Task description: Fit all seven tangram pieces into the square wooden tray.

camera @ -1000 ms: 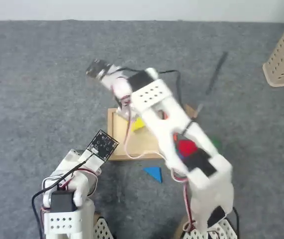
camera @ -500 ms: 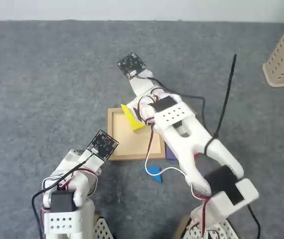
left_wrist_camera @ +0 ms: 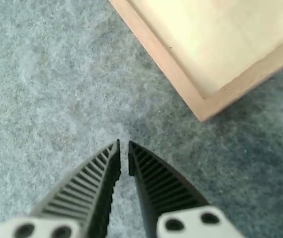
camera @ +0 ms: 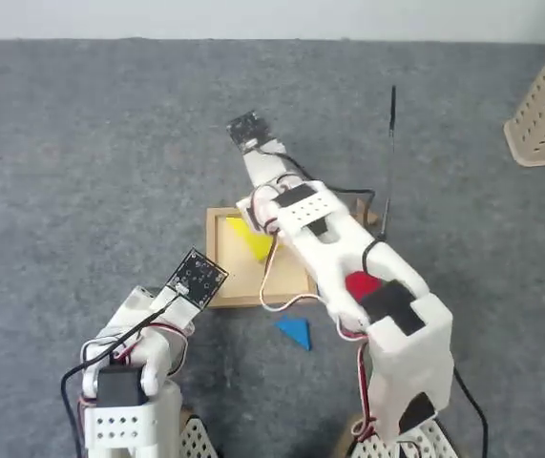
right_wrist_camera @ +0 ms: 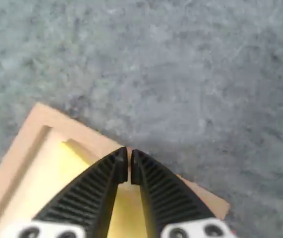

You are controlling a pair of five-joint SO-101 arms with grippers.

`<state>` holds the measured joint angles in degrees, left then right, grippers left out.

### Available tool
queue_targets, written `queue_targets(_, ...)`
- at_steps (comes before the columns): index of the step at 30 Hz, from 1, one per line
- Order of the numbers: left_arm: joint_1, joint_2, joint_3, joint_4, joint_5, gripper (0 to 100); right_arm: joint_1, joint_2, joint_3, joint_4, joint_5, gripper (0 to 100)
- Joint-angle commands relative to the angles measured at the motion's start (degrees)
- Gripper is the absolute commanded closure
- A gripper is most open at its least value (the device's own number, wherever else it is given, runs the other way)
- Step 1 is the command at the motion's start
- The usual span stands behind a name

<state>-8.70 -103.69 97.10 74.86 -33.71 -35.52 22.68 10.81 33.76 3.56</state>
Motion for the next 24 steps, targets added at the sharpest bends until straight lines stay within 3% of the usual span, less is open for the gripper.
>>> queue_targets(1,-0.1,-1.0,-0.6,0.4,-0.6,97,-2.7,-1.3,-3.1,1.9,3.3,99.1)
queue_targets(10,-0.1,-1.0,-0.6,0.4,-0.6,97,3.6,-14.5,-2.7,8.9,2.9,99.1)
queue_targets(14,-0.2,-1.0,-0.6,0.4,-0.6,97,2.9,-18.2,0.8,13.8,2.9,99.1)
queue_targets(24,-0.2,-1.0,-0.6,0.4,-0.6,97,-0.9,-18.2,16.6,5.0,3.4,99.1)
